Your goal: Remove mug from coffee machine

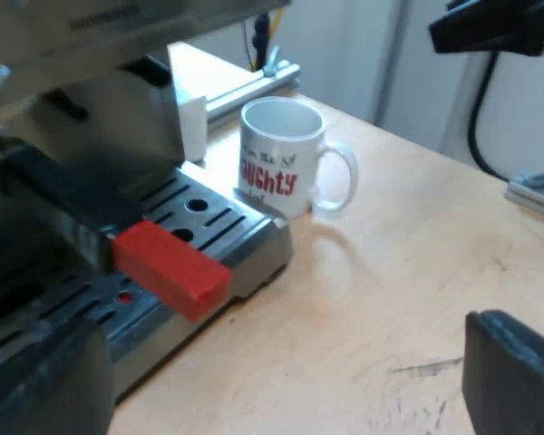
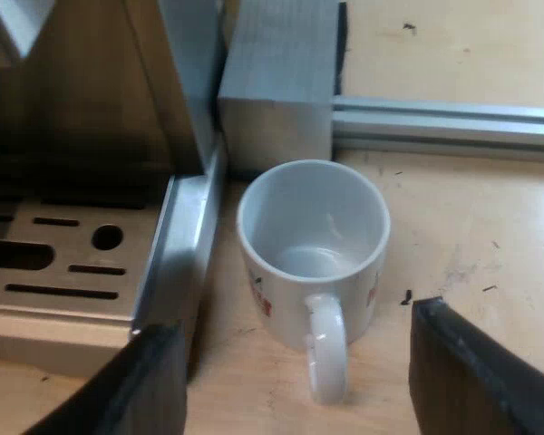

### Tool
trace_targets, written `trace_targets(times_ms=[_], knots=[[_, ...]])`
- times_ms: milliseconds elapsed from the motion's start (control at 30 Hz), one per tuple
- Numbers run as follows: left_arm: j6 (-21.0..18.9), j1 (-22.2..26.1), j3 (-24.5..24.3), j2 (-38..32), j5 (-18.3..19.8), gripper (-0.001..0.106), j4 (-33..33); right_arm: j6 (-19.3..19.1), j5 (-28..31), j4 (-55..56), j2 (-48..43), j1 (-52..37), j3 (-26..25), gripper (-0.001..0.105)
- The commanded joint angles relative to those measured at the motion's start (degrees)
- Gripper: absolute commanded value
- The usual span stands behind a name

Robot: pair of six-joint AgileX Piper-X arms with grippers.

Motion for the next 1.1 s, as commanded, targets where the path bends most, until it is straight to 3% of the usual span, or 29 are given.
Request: trace_targets(times_ms=[33, 200, 433, 600, 867, 1100], knots=[[-1.25, -0.11, -2.71, -0.3, -2.27, 0.08, 3.1, 0.22, -3.49, 3.99, -0.5, 0.09, -3.74, 0.057], [-6.61, 0.4, -6.97, 3.78, -4.73, 0.08, 3.93, 0.23, -4.43, 10.47, 2.53, 0.09, -11.38, 0.057], [-6.62, 4.77, -13.77, 14.32, -4.7, 0.08, 3.93, 0.23, -5.06, 11.59, 8.88, 0.09, -19.84, 0.057], [-6.31, 13.36, -19.18, 21.55, 0.03, 0.08, 3.93, 0.23, -8.04, 13.79, 14.7, -2.76, -24.94, 0.057], [-6.0, 22.0, -22.3, 22.94, 0.17, 0.08, 5.96, 0.61, -15.42, 13.8, 17.17, -17.11, -25.82, 0.057], [-0.57, 23.61, -22.99, 22.94, -7.06, 0.08, 13.03, -5.06, -20.39, 15.28, 16.89, -29.26, -25.82, 0.056]])
